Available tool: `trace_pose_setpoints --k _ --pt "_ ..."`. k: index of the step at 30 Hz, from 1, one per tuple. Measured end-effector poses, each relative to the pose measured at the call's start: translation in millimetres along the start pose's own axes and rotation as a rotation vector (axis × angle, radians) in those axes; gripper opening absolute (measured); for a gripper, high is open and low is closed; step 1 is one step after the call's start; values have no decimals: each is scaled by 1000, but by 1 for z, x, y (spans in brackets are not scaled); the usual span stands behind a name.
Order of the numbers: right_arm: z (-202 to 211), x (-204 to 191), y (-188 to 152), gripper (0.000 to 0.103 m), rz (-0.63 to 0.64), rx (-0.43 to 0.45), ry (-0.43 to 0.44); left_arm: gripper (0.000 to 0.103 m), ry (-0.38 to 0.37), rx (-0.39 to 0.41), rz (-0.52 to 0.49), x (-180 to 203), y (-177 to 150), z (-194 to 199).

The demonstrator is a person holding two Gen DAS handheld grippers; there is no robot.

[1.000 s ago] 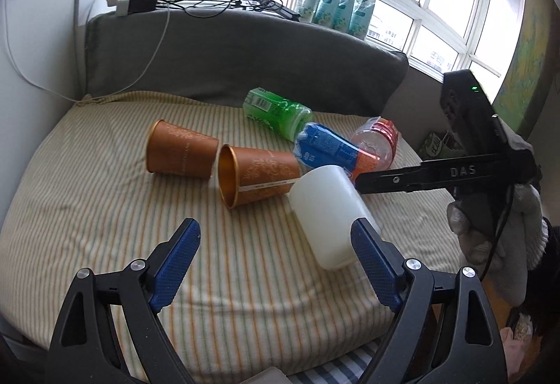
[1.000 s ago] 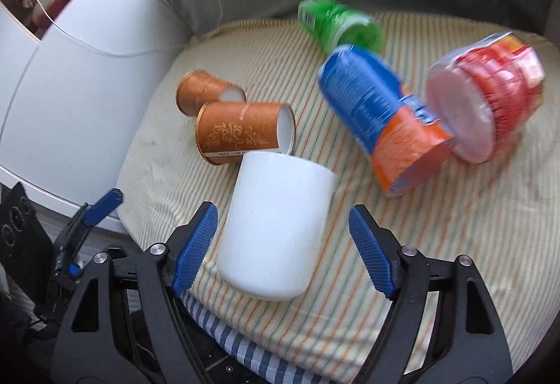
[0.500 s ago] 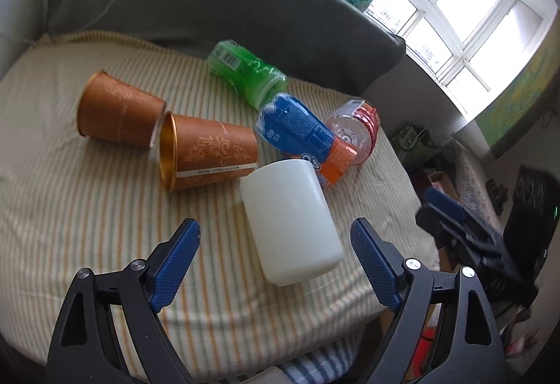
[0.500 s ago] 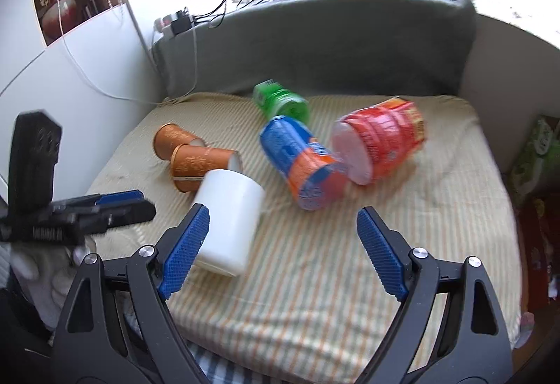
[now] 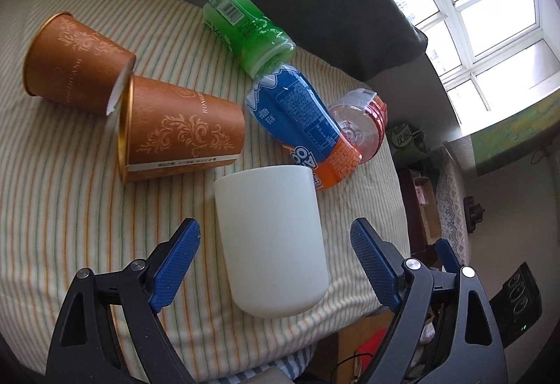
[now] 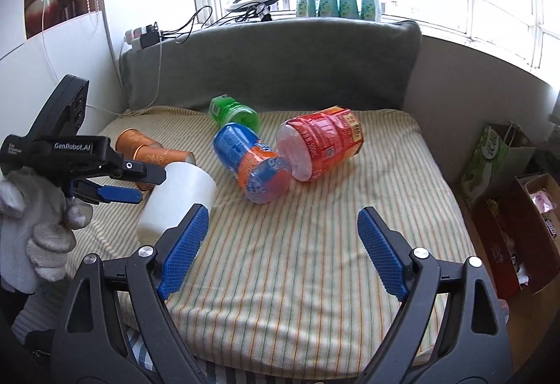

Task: Flip cup upright
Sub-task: 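Bring the left gripper to the white cup held by the right gripper, then close the left gripper on the white cup while the right gripper releases it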

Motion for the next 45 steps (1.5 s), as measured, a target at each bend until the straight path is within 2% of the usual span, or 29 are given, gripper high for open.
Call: trace_pose_setpoints --k 3,18,22,29,34,45 --pt "1 3 -3 89 -1 11 -32 87 10 -11 0 0 3 -5" --pt "0 10 -5 89 -19 3 -33 87 28 -69 1 -3 6 -29" --pt "-2 13 -7 89 -34 -4 -31 77 30 -93 3 -4 7 -37" --pt "-4 19 -10 89 -57 -10 -37 77 30 -88 1 -6 6 -37" --pt "-8 22 -13 89 -67 -18 -38 76 38 -73 -14 -4 5 -34" --pt "-12 24 -15 89 -80 -25 -34 76 103 64 -158 19 5 -13"
Point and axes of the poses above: each gripper's, at about its wrist camera, not at the fingertips, and z roughly against the way its jaws point, x to its right, y to its top, the point moved 6 cm from there along -z, roughly the way its jaws point, and after that the axes turned 2 degrees about -x, right-handed, at the moved point
